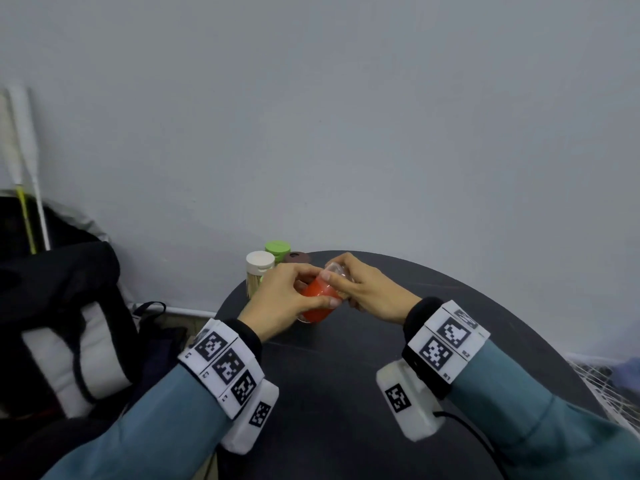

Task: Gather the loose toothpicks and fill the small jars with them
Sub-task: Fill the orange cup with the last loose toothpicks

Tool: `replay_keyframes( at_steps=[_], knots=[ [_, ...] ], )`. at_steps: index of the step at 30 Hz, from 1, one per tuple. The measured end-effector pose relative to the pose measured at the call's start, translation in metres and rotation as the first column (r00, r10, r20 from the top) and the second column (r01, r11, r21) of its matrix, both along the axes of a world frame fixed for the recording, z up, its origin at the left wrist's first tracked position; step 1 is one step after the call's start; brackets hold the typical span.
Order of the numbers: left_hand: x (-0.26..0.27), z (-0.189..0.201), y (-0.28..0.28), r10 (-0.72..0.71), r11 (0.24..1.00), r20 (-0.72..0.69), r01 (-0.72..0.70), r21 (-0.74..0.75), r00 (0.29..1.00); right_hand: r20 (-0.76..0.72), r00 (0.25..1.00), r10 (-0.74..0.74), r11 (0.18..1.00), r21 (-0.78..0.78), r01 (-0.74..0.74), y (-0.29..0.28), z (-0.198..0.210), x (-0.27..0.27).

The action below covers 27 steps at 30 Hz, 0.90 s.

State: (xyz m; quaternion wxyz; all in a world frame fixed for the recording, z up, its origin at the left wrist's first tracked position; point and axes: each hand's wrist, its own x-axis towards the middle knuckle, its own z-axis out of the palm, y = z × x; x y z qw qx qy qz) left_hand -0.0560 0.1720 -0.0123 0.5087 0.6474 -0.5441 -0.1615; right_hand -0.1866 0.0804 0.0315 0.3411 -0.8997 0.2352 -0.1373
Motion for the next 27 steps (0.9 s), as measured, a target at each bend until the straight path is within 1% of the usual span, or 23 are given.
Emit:
replay_keyframes(
  at_steps=[2, 4, 6, 8, 10, 12, 16, 19, 21, 24, 27],
  knots=[
    [0.010, 0.001, 0.005, 0.044, 0.999, -0.023, -0.044, -0.007, 0.999, 0.028, 1.000, 0.008, 0.999, 0.048, -0.010, 0.000, 0.006, 0.009],
    [0.020, 0.003, 0.011, 0.107, 0.994, -0.041, -0.108, -0.032, 0.993, 0.068, 0.997, -0.030, 0.997, 0.079, 0.025, -0.004, 0.010, 0.020],
    [0.033, 0.004, 0.017, 0.163, 0.983, -0.070, -0.168, -0.068, 0.984, 0.071, 0.994, -0.084, 0.996, 0.029, 0.082, -0.012, 0.009, 0.032],
    [0.043, 0.004, 0.024, 0.205, 0.973, -0.092, -0.212, -0.085, 0.975, -0.013, 0.992, -0.126, 0.987, -0.099, 0.125, -0.022, 0.001, 0.044],
    [0.050, 0.005, 0.028, 0.225, 0.968, -0.107, -0.235, -0.091, 0.968, -0.144, 0.978, -0.152, 0.976, -0.179, 0.125, -0.031, -0.013, 0.056],
    [0.054, 0.004, 0.029, 0.244, 0.963, -0.106, -0.254, -0.090, 0.964, -0.234, 0.959, -0.158, 0.978, -0.171, 0.120, -0.036, -0.027, 0.065],
    [0.058, 0.001, 0.029, 0.269, 0.954, -0.129, -0.282, -0.105, 0.955, -0.235, 0.963, -0.134, 0.986, -0.125, 0.107, -0.039, -0.044, 0.076],
    [0.055, 0.003, 0.034, 0.246, 0.957, -0.159, -0.266, -0.116, 0.956, -0.227, 0.964, -0.137, 0.983, -0.154, 0.104, -0.040, -0.050, 0.078],
    [0.052, 0.005, 0.036, 0.212, 0.963, -0.164, -0.234, -0.131, 0.963, -0.225, 0.965, -0.134, 0.984, -0.145, 0.102, -0.042, -0.050, 0.073],
    [0.041, 0.007, 0.032, 0.146, 0.979, -0.174, -0.168, -0.117, 0.974, -0.206, 0.969, -0.137, 0.987, -0.113, 0.116, -0.050, -0.044, 0.048],
    [0.026, 0.005, 0.018, 0.049, 0.997, -0.167, -0.057, -0.047, 0.985, -0.205, 0.963, -0.176, 0.981, -0.116, 0.155, -0.066, -0.038, 0.011]
  ],
)
